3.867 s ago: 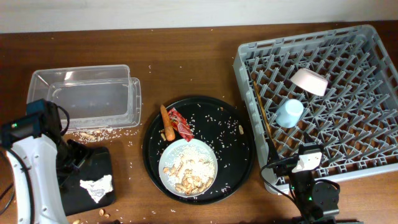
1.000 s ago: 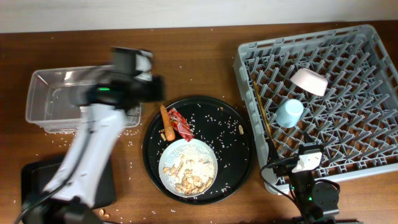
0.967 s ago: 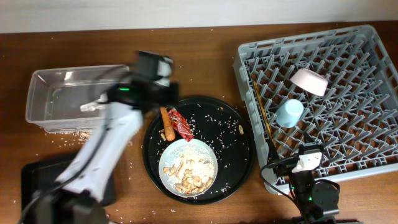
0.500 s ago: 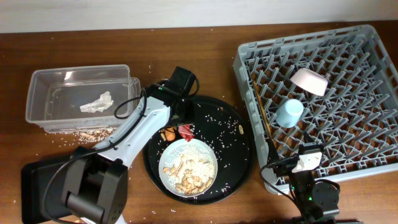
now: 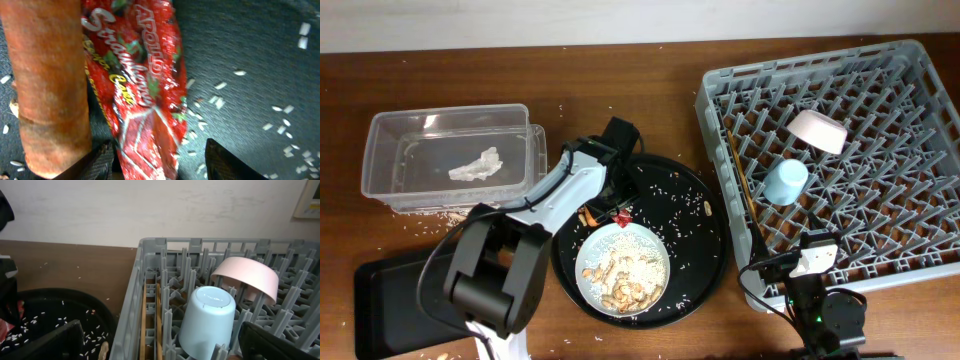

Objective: Sort waste into correct bins and load items into the dishwasher rack
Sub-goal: 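Grasp the red wrapper with the left gripper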

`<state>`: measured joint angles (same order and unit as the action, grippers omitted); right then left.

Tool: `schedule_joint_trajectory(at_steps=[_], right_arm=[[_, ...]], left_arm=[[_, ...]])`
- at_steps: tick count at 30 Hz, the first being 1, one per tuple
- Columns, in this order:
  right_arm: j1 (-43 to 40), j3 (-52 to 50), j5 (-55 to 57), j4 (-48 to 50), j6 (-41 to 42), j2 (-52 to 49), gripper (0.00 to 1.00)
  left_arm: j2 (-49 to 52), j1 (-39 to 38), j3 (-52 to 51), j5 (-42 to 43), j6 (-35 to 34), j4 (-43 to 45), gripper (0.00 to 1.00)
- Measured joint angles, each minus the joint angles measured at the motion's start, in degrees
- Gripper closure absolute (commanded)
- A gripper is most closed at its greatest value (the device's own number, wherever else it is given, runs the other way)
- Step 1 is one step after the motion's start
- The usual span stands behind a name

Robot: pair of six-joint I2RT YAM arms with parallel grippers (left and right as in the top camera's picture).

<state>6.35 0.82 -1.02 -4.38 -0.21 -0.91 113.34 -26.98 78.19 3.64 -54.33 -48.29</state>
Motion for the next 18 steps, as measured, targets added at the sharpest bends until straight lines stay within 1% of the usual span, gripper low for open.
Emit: schedule_joint_trajectory(at_steps=[3, 4, 6, 7, 8, 13, 16, 18], right_arm=[[0.0, 0.0, 0.0, 0.0, 0.0, 0.0, 0.02], [0.0, 0.0, 0.0, 0.0, 0.0, 0.0, 0.02], [0.0, 0.0, 0.0, 0.0, 0.0, 0.0, 0.02], [0.0, 0.0, 0.0, 0.0, 0.0, 0.0, 0.02], [0.0, 0.0, 0.0, 0.0, 0.0, 0.0, 0.02], [0.0, 0.0, 0.0, 0.0, 0.0, 0.0, 0.02], [0.0, 0.0, 0.0, 0.0, 0.0, 0.0, 0.02], [0.0, 0.0, 0.0, 0.0, 0.0, 0.0, 0.02]], left_arm=[[1.0, 0.0, 0.0, -1.0, -0.7, 1.7, 0.50], [1.5, 0.0, 0.0, -1.3, -1.0, 2.5, 0.58], [2.6, 0.0, 0.0, -2.1, -1.3, 2.5, 0.88], [2.6, 0.1, 0.0, -2.2, -1.7, 2.6, 0.98], [2.7, 0.1, 0.0, -2.6, -1.6, 2.6, 1.00], [2.8, 0.6, 0.7, -2.8, -0.4, 3.3, 1.00], [2.0, 1.7, 3.1, -2.8, 2.7, 1.7, 0.99], [-0.3, 3.0, 5.6, -3.3, 5.9, -1.0, 1.00]])
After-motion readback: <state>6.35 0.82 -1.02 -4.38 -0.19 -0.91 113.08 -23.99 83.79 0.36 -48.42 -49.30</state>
